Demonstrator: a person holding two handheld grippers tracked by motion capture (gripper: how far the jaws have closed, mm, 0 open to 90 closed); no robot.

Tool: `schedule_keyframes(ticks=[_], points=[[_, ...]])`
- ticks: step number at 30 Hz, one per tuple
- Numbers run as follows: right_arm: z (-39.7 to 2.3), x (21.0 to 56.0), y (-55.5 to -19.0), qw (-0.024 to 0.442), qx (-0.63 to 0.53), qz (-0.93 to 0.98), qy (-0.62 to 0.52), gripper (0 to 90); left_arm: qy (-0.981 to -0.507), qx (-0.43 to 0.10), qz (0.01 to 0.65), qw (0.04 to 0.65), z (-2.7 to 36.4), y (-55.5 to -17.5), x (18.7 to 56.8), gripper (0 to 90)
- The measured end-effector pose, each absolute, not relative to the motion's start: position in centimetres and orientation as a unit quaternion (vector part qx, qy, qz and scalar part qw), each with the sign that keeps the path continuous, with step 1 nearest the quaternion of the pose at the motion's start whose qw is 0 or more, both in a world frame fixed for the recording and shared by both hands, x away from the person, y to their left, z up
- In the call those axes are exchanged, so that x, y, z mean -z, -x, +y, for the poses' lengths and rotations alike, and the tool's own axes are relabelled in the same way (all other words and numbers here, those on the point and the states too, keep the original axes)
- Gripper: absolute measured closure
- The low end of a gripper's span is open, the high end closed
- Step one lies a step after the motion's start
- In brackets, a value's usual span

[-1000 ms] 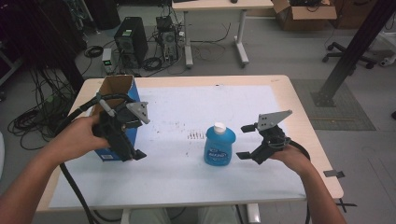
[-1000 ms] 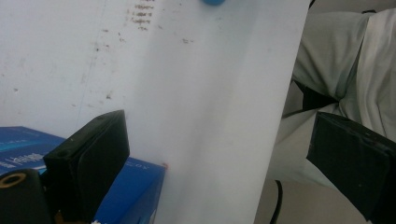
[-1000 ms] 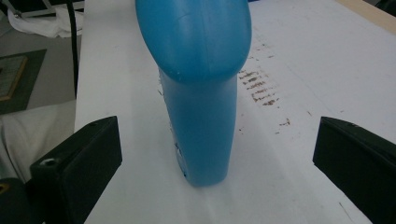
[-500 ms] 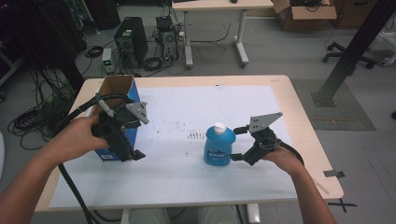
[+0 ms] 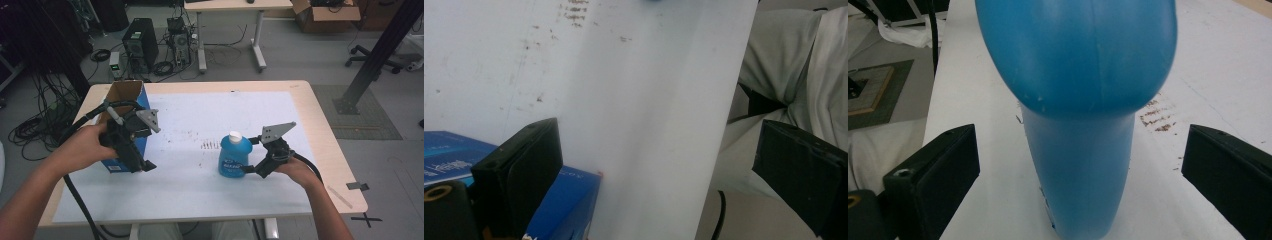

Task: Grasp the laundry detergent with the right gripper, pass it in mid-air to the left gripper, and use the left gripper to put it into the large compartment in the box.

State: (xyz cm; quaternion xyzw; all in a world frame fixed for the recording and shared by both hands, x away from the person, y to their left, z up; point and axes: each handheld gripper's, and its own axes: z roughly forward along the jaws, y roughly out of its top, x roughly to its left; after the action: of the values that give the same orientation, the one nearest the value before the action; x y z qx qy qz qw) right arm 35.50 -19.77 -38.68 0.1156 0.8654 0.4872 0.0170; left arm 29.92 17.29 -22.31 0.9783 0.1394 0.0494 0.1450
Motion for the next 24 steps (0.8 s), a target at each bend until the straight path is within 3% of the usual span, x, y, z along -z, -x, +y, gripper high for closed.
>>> schedule_keyframes(ticks=[24], points=[[-17.8, 39.4, -35.6, 0.014, -0.498, 0.861, -0.102, 2.5, -0.978, -0.051, 0.139, 0.145, 17.3, -29.9, 22.3, 5.9]])
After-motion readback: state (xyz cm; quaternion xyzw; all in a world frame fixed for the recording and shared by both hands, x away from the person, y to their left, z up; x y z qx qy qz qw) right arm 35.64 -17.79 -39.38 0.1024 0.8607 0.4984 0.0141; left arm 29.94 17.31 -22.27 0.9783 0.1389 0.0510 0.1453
